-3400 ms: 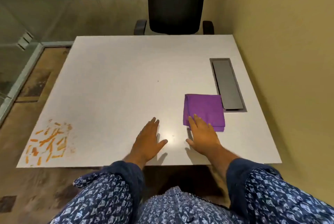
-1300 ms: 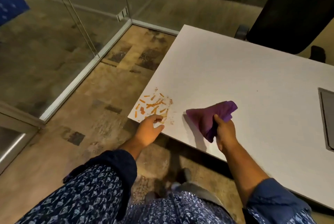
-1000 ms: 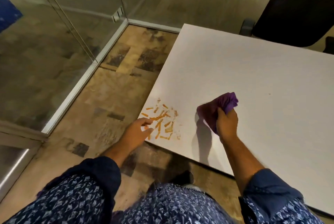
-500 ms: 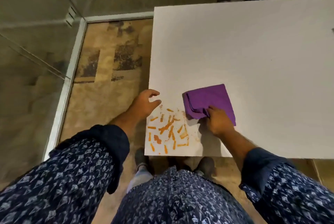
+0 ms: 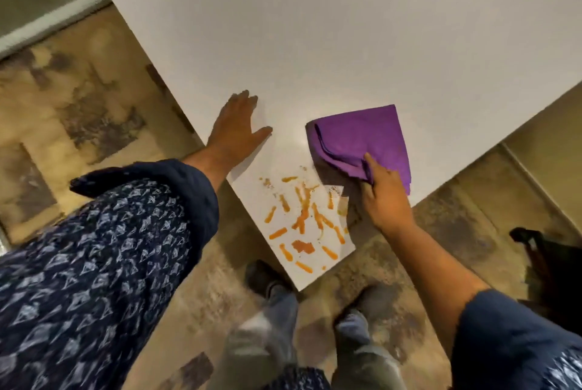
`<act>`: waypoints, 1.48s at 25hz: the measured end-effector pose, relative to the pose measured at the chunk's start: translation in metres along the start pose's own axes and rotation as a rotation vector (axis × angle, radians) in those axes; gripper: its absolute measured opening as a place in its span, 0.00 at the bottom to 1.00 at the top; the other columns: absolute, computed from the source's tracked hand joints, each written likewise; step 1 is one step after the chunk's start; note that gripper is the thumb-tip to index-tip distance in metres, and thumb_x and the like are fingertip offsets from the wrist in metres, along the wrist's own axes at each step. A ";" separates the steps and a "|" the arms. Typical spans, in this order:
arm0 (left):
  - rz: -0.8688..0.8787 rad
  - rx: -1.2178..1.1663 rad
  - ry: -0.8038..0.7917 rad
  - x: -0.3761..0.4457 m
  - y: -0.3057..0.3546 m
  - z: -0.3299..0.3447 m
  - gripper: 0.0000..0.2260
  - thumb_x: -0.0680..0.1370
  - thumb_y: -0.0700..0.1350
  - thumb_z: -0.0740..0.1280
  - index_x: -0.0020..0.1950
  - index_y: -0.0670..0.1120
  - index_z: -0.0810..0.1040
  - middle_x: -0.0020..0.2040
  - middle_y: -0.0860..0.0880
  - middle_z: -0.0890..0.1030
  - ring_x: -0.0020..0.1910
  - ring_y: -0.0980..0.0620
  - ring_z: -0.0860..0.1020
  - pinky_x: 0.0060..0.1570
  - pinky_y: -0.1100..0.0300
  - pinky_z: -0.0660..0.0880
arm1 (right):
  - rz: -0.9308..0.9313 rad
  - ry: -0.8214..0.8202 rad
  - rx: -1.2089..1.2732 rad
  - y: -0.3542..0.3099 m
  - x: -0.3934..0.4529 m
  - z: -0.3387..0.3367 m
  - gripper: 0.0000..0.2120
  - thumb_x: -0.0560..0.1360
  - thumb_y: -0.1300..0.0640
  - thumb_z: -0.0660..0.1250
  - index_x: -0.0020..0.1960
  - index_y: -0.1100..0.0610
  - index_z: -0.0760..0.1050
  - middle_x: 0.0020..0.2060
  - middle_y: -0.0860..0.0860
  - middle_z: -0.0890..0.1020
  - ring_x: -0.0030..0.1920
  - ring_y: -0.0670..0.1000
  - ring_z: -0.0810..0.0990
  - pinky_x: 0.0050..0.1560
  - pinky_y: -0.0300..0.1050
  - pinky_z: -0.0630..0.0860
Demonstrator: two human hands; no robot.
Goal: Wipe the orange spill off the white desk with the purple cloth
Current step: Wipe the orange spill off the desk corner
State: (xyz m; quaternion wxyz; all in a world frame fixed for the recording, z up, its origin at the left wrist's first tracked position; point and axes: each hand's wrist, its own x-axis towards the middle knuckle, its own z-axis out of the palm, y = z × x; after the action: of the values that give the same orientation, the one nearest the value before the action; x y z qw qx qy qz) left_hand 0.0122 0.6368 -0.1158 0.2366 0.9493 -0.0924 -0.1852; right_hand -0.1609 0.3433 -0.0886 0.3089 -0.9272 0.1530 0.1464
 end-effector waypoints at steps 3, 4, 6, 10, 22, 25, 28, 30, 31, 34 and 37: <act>0.064 0.139 0.063 0.013 -0.012 0.014 0.32 0.86 0.60 0.58 0.87 0.48 0.53 0.88 0.49 0.50 0.87 0.46 0.46 0.84 0.47 0.44 | 0.030 0.087 0.073 0.004 -0.016 0.009 0.21 0.81 0.59 0.58 0.73 0.63 0.74 0.58 0.62 0.82 0.57 0.60 0.78 0.50 0.45 0.67; 0.072 0.154 0.103 0.014 -0.015 0.021 0.30 0.87 0.58 0.56 0.87 0.48 0.54 0.88 0.49 0.51 0.87 0.46 0.47 0.84 0.47 0.44 | 0.031 0.131 0.113 0.005 -0.019 0.011 0.17 0.80 0.59 0.57 0.64 0.63 0.77 0.50 0.59 0.82 0.50 0.56 0.77 0.46 0.43 0.63; 0.074 0.181 0.163 0.019 -0.017 0.029 0.28 0.88 0.56 0.55 0.86 0.49 0.56 0.87 0.50 0.53 0.87 0.46 0.49 0.84 0.47 0.44 | 0.072 0.193 0.197 0.001 -0.022 0.012 0.07 0.79 0.61 0.57 0.48 0.56 0.74 0.38 0.48 0.76 0.39 0.49 0.72 0.38 0.44 0.62; 0.158 0.319 0.232 0.016 -0.023 0.036 0.26 0.89 0.53 0.52 0.86 0.46 0.57 0.87 0.46 0.55 0.86 0.42 0.53 0.83 0.45 0.48 | 0.034 0.255 0.178 -0.006 -0.025 0.018 0.11 0.82 0.63 0.59 0.42 0.51 0.68 0.34 0.41 0.71 0.35 0.40 0.69 0.33 0.37 0.63; 0.271 0.291 0.329 0.026 -0.037 0.040 0.25 0.87 0.56 0.54 0.83 0.48 0.65 0.85 0.48 0.63 0.85 0.45 0.58 0.83 0.41 0.49 | -0.201 -0.034 -0.311 -0.036 0.006 0.075 0.27 0.88 0.46 0.55 0.85 0.37 0.52 0.87 0.44 0.49 0.86 0.58 0.43 0.81 0.75 0.38; 0.280 0.266 0.330 0.028 -0.036 0.041 0.25 0.87 0.55 0.54 0.83 0.48 0.66 0.84 0.48 0.64 0.85 0.46 0.58 0.83 0.42 0.48 | -0.215 -0.037 -0.191 -0.050 0.002 0.090 0.27 0.87 0.51 0.57 0.84 0.40 0.57 0.86 0.41 0.55 0.87 0.54 0.46 0.83 0.69 0.38; 0.290 0.239 0.320 0.033 -0.034 0.036 0.23 0.88 0.53 0.55 0.82 0.48 0.66 0.84 0.48 0.64 0.85 0.47 0.59 0.83 0.42 0.47 | -0.255 -0.054 -0.119 -0.065 -0.011 0.105 0.28 0.86 0.54 0.59 0.84 0.42 0.59 0.85 0.41 0.58 0.86 0.53 0.49 0.85 0.60 0.41; 0.293 0.236 0.321 0.033 -0.033 0.036 0.23 0.88 0.52 0.55 0.82 0.48 0.66 0.84 0.48 0.64 0.85 0.47 0.59 0.83 0.42 0.47 | -0.298 -0.083 -0.130 -0.066 -0.018 0.105 0.27 0.86 0.55 0.59 0.84 0.44 0.60 0.85 0.43 0.59 0.86 0.53 0.52 0.86 0.59 0.45; 0.293 0.242 0.324 0.033 -0.032 0.037 0.23 0.88 0.52 0.55 0.82 0.48 0.66 0.84 0.48 0.64 0.85 0.47 0.59 0.83 0.42 0.47 | -0.326 -0.107 -0.152 -0.064 -0.023 0.103 0.27 0.86 0.55 0.59 0.84 0.44 0.61 0.84 0.43 0.60 0.86 0.53 0.52 0.86 0.58 0.47; 0.285 0.248 0.311 0.030 -0.030 0.035 0.23 0.88 0.52 0.55 0.82 0.48 0.66 0.84 0.48 0.64 0.85 0.48 0.58 0.83 0.42 0.47 | -0.391 -0.196 -0.238 -0.052 -0.036 0.091 0.27 0.85 0.53 0.59 0.83 0.44 0.62 0.84 0.42 0.61 0.86 0.51 0.53 0.85 0.58 0.52; 0.285 0.264 0.306 0.030 -0.027 0.034 0.23 0.88 0.52 0.54 0.82 0.48 0.66 0.84 0.49 0.63 0.85 0.48 0.58 0.83 0.41 0.47 | -0.290 -0.132 -0.425 -0.030 -0.030 0.061 0.26 0.85 0.43 0.51 0.83 0.38 0.59 0.85 0.41 0.56 0.85 0.52 0.55 0.83 0.64 0.56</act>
State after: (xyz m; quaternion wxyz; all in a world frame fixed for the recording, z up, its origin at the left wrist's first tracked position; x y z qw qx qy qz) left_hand 0.0284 0.6382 -0.1663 0.1456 0.9663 -0.2120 0.0098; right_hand -0.1878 0.4098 -0.1089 0.1343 -0.9719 -0.0361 0.1899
